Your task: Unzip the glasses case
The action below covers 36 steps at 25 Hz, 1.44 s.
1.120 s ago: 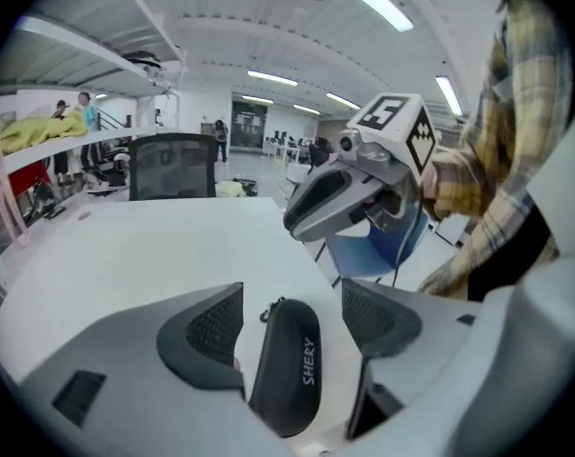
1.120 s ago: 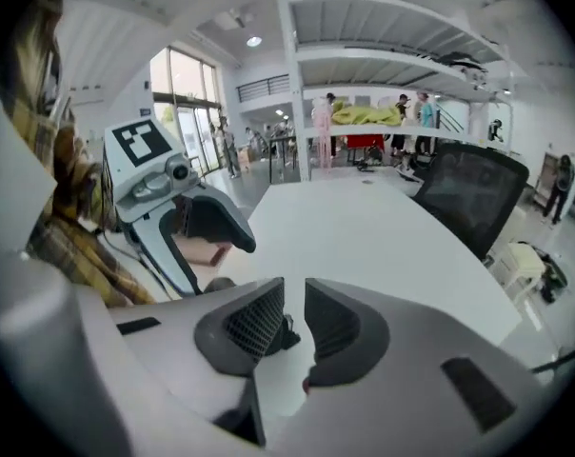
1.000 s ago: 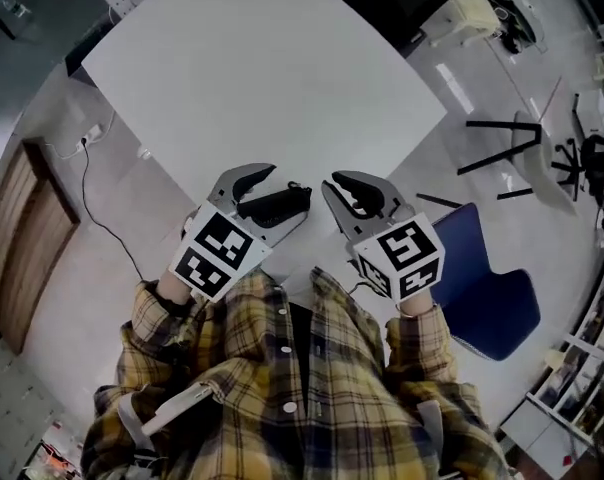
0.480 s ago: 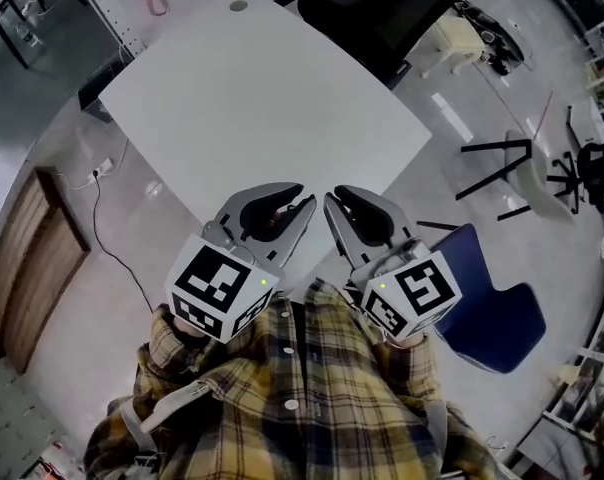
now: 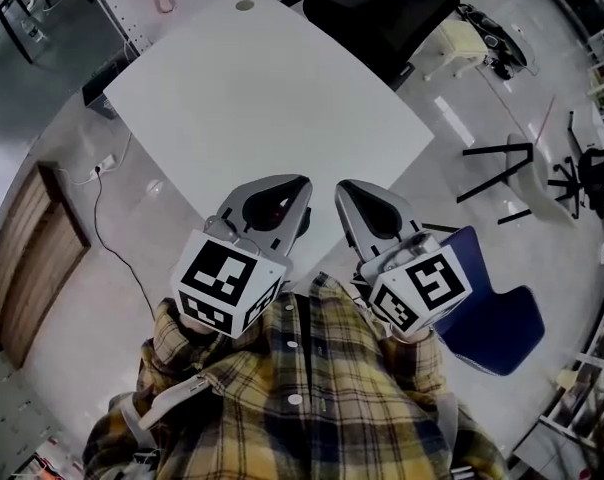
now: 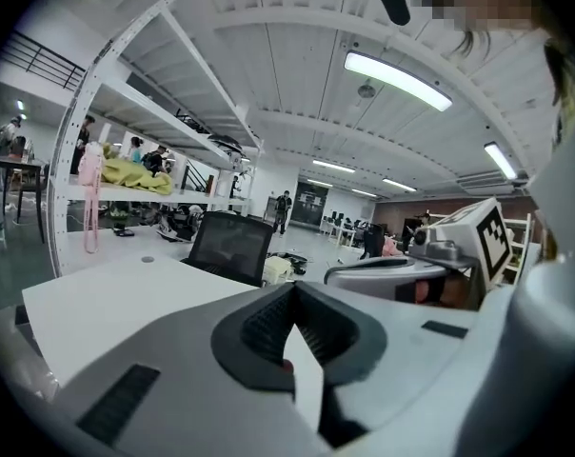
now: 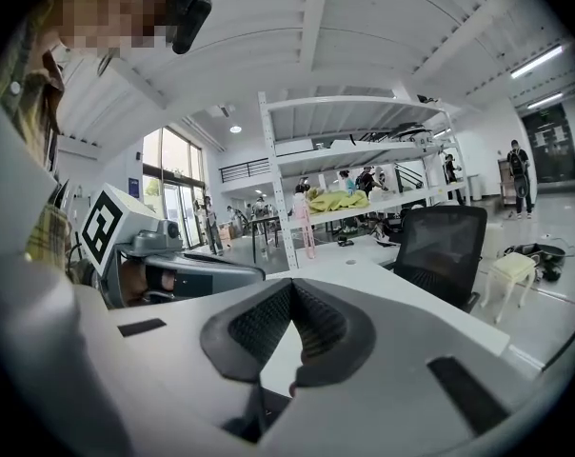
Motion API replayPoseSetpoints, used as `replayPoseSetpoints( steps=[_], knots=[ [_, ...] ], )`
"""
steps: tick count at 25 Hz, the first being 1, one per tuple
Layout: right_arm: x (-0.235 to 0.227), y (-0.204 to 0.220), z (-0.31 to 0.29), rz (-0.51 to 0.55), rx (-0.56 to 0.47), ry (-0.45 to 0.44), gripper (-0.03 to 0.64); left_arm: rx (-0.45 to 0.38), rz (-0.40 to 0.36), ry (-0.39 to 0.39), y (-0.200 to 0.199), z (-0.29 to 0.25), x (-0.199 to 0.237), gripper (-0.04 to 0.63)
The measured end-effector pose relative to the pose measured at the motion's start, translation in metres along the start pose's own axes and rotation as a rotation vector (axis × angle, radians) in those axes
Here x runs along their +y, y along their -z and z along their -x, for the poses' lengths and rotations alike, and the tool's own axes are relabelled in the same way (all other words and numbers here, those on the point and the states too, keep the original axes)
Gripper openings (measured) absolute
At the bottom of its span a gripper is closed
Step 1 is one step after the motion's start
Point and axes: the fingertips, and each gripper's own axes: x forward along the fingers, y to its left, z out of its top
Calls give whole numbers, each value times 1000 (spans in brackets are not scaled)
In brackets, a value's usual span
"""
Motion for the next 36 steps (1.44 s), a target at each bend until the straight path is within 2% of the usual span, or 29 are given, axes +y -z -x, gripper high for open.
replayPoseSetpoints(
  steps=[4, 23, 25, 29, 36],
  knots=[
    [1, -2, -1, 8, 13, -11, -2, 6, -32, -8, 0, 1, -2, 8],
    [-2, 2, -2, 22, 22, -30, -2, -26, -32, -5, -8, -6, -4, 8],
    [-3, 2, -1, 24, 25, -33, -2, -23, -61, -6, -11, -9, -4, 8],
    [1, 3, 0, 32, 27, -46, -2, -28, -167, -11, -25, -12, 0, 8],
    [-3, 6, 11, 45, 38, -21, -2, -100, -369, -31, -53, -16, 2, 8]
  ],
)
